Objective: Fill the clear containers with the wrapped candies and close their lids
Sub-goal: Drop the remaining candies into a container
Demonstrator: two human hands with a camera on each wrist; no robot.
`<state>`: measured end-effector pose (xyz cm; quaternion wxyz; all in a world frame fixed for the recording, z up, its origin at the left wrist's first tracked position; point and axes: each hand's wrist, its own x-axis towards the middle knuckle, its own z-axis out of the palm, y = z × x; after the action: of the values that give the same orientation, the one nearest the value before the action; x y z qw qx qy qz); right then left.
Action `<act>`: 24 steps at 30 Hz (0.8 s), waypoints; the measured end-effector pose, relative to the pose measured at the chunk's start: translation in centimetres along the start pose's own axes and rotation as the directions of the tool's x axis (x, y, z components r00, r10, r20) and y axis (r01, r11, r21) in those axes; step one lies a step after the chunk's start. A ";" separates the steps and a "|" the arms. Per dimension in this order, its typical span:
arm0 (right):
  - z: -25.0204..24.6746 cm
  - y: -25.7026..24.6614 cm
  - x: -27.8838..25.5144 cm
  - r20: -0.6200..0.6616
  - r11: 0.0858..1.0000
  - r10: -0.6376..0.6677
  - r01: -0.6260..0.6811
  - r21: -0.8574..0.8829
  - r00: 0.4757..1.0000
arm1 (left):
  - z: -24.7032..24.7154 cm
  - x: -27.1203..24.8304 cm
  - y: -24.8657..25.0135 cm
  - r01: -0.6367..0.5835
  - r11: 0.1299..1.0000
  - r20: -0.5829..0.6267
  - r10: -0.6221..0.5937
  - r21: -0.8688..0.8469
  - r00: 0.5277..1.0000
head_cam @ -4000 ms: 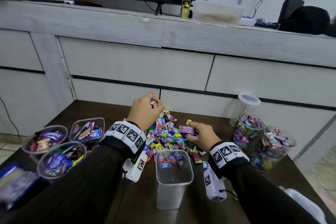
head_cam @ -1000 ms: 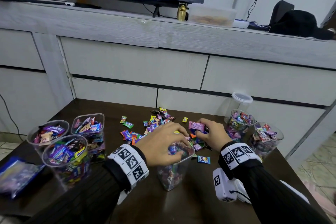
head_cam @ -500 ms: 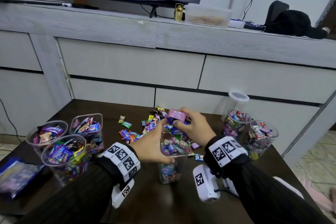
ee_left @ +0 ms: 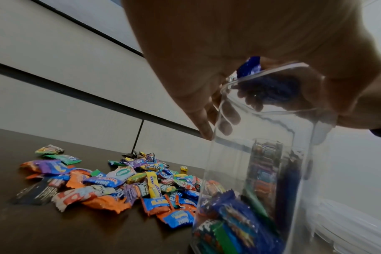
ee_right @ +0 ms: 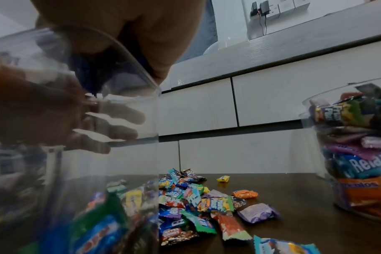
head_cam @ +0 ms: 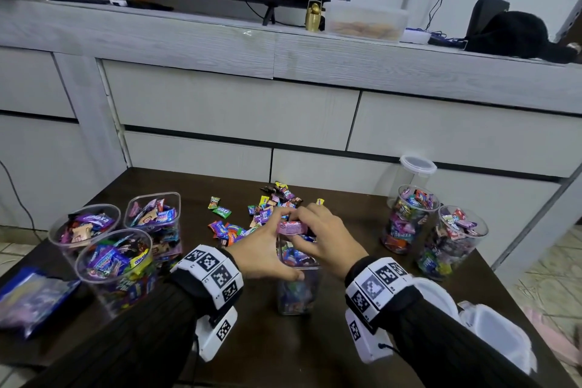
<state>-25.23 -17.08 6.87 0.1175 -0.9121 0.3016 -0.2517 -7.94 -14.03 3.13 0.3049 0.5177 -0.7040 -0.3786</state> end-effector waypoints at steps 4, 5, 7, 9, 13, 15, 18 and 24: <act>0.0 -0.2 -0.1 0.029 1.000 0.027 -0.026 -0.015 0.999 | 0.1 -0.1 0.1 -0.003 1.000 -0.019 0.004 0.029 1.000; -0.1 -0.3 -0.2 0.020 1.000 0.028 -0.028 -0.009 0.999 | 0.0 -0.2 0.2 -0.005 0.999 -0.024 0.006 0.036 1.000; -0.3 -0.4 -0.4 0.020 1.000 0.019 -0.019 0.002 1.000 | 0.0 -0.2 0.3 -0.004 0.999 -0.015 0.005 0.032 1.000; -0.4 -0.3 -0.6 0.036 1.000 0.016 -0.016 0.020 0.999 | -0.2 -0.1 0.3 -0.009 1.000 0.009 0.009 0.008 1.000; -0.4 0.0 -0.8 0.031 0.995 0.008 -0.011 0.103 0.999 | -0.4 -0.1 0.4 -0.026 1.000 0.022 0.026 -0.003 0.999; -0.4 0.1 -0.8 0.019 0.989 0.006 -0.008 0.147 1.000 | -0.4 -0.2 0.5 -0.031 0.999 0.022 0.031 0.011 0.999; -0.5 0.0 -1.0 0.013 0.969 0.043 -0.045 0.244 0.999 | -0.5 -0.4 0.7 -0.026 1.000 0.034 0.025 0.013 0.999; -0.3 -0.2 -1.9 -0.090 0.870 0.097 -0.041 0.491 0.991 | -0.8 -1.5 1.1 -0.012 1.000 0.098 0.015 -0.024 0.995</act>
<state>-26.62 -15.80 6.43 0.3356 -0.8260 0.2668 -0.3658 -7.39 -12.54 4.38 0.2788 0.4901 -0.7171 -0.4097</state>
